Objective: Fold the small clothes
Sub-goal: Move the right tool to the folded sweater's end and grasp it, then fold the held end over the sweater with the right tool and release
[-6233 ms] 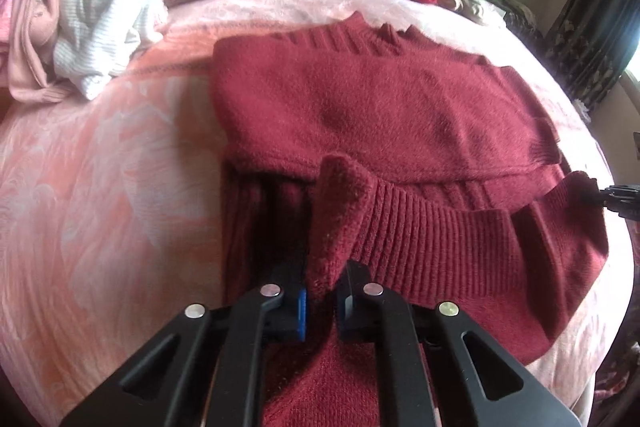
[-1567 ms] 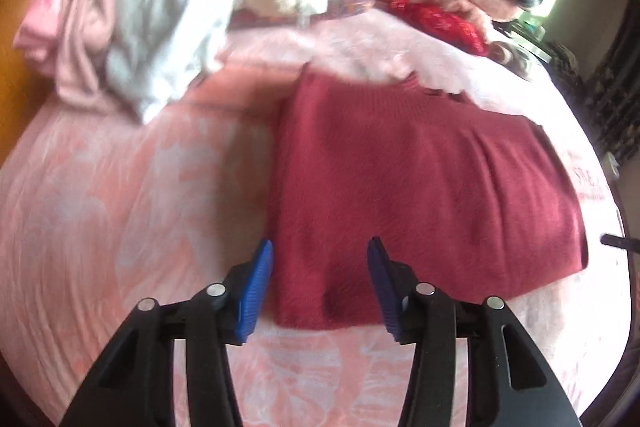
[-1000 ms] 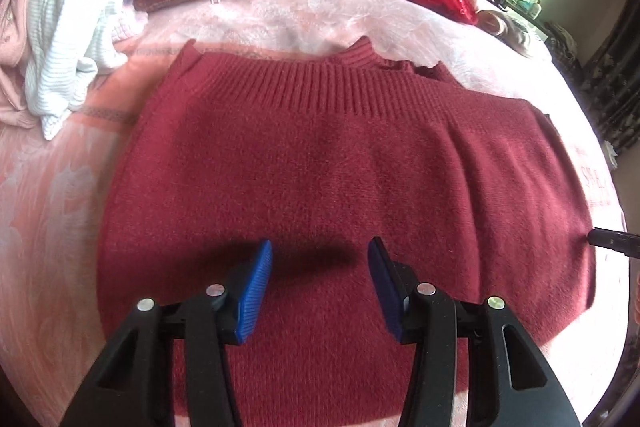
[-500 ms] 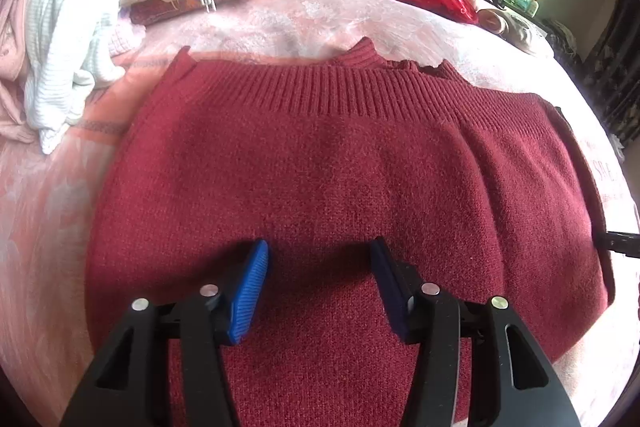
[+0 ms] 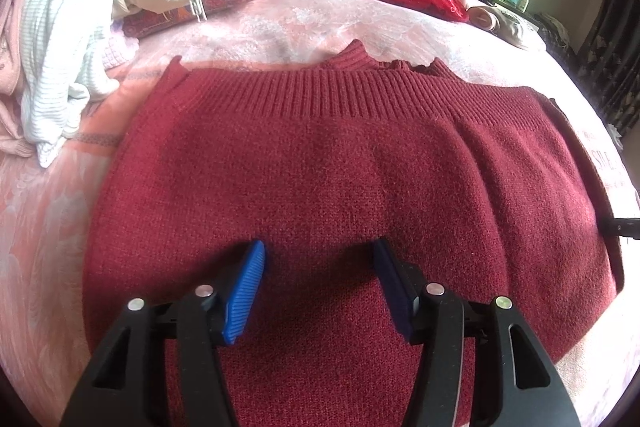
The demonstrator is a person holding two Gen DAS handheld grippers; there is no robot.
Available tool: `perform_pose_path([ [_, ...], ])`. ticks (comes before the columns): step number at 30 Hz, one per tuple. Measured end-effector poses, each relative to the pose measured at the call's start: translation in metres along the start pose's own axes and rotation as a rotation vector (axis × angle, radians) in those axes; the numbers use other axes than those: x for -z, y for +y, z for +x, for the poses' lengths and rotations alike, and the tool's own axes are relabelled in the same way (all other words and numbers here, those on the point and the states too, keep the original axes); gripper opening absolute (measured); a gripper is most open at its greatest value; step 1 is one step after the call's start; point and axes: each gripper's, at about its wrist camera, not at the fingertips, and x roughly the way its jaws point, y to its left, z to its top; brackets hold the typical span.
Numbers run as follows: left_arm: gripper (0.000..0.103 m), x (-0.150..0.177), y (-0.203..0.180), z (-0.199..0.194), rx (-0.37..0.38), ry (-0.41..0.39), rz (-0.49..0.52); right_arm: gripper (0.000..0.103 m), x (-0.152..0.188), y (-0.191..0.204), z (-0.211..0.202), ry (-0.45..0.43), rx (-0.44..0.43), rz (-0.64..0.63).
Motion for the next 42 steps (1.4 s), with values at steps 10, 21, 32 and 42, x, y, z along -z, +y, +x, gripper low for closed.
perform_pose_path([
  [10, 0.057, 0.001, 0.001, 0.0, 0.014, -0.003, 0.007, 0.02, -0.01, 0.03, -0.029, -0.006, 0.018, -0.021],
  [21, 0.059, 0.0, 0.004, 0.001, 0.037, -0.003, 0.004, 0.02, -0.03, 0.101, -0.061, -0.022, 0.006, -0.129],
  [32, 0.061, -0.001, 0.009, 0.001, 0.069, 0.005, -0.009, 0.02, -0.038, 0.167, -0.065, -0.015, 0.008, -0.232],
  [42, 0.06, -0.004, 0.036, -0.016, 0.174, 0.027, -0.133, 0.02, -0.028, 0.242, -0.018, 0.056, -0.018, -0.378],
])
